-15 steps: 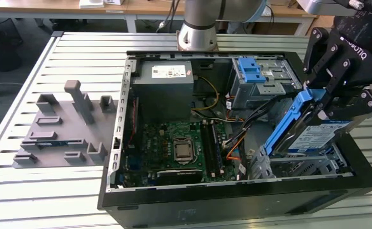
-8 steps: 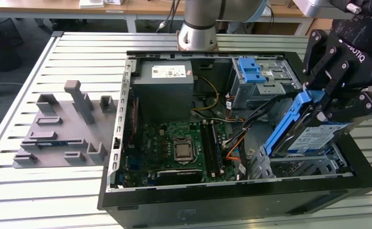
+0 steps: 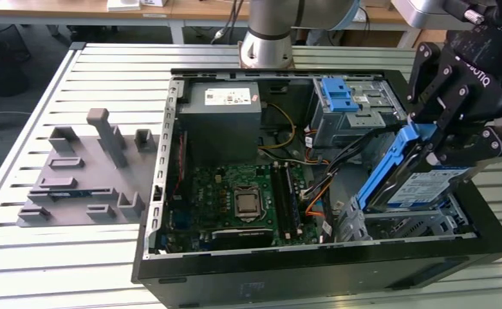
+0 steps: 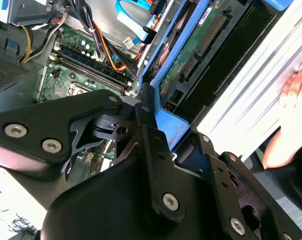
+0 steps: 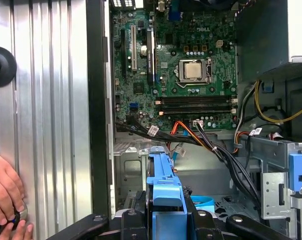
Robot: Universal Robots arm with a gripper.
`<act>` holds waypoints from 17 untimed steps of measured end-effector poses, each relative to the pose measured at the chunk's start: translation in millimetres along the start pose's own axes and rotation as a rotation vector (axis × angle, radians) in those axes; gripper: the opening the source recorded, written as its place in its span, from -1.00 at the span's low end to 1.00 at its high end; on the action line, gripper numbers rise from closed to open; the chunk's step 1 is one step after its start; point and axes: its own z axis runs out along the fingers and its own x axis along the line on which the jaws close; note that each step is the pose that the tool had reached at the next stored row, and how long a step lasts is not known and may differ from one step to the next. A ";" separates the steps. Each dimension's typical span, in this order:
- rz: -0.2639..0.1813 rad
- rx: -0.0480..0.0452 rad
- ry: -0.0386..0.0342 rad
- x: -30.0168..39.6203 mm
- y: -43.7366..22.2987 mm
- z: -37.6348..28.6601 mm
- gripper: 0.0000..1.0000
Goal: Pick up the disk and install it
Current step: 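Insert the disk into the insertion slot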
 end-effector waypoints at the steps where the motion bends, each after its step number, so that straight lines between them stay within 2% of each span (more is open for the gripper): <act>1: 0.000 0.0000 0.0000 0.0 0.0 0.3 -0.27; 17: 0.000 0.0000 0.0000 0.2 0.0 7.9 -0.27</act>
